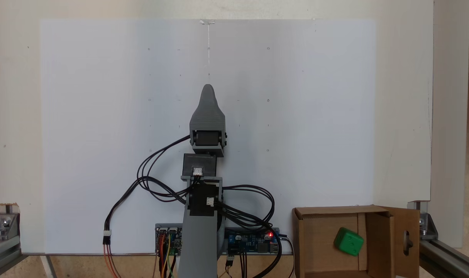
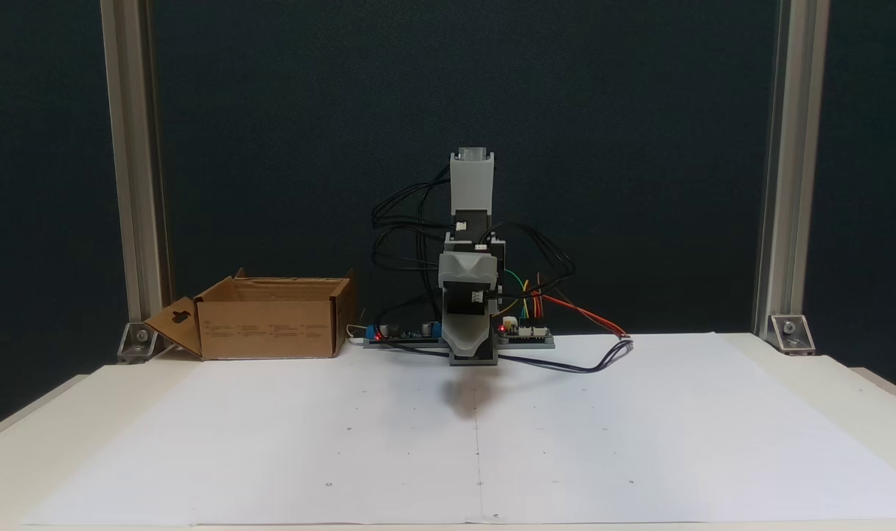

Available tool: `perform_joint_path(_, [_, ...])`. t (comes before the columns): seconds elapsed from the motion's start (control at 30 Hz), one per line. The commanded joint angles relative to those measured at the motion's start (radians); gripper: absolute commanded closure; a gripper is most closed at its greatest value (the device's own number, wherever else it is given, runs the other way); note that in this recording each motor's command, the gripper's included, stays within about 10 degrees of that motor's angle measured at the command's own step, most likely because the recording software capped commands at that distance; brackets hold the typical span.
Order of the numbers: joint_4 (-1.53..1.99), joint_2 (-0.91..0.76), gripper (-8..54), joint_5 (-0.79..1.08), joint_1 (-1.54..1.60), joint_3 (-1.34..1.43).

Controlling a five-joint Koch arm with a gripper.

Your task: Grasp a green dice and put it in the bin.

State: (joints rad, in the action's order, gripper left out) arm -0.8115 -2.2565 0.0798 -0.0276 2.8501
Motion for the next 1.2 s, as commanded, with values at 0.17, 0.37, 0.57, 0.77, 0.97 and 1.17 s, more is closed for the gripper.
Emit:
perform_joint_path(0.17, [-0.296,-0.098,0.7,-0.040,0.014,0.118])
perform_joint_path(0.37, [-0.405,-0.101,0.9,-0.038,0.012,0.198])
perform_joint_path(0.57, [-0.442,-0.107,1.2,-0.037,0.012,0.241])
perform_joint_path(0.77, [-0.486,-0.107,1.2,-0.032,-0.035,0.273])
perform_joint_path(0.97, [-0.486,-0.107,0.9,-0.032,-0.051,0.273])
perform_joint_path(1.17, [-0.514,-0.107,0.8,-0.035,-0.049,0.273])
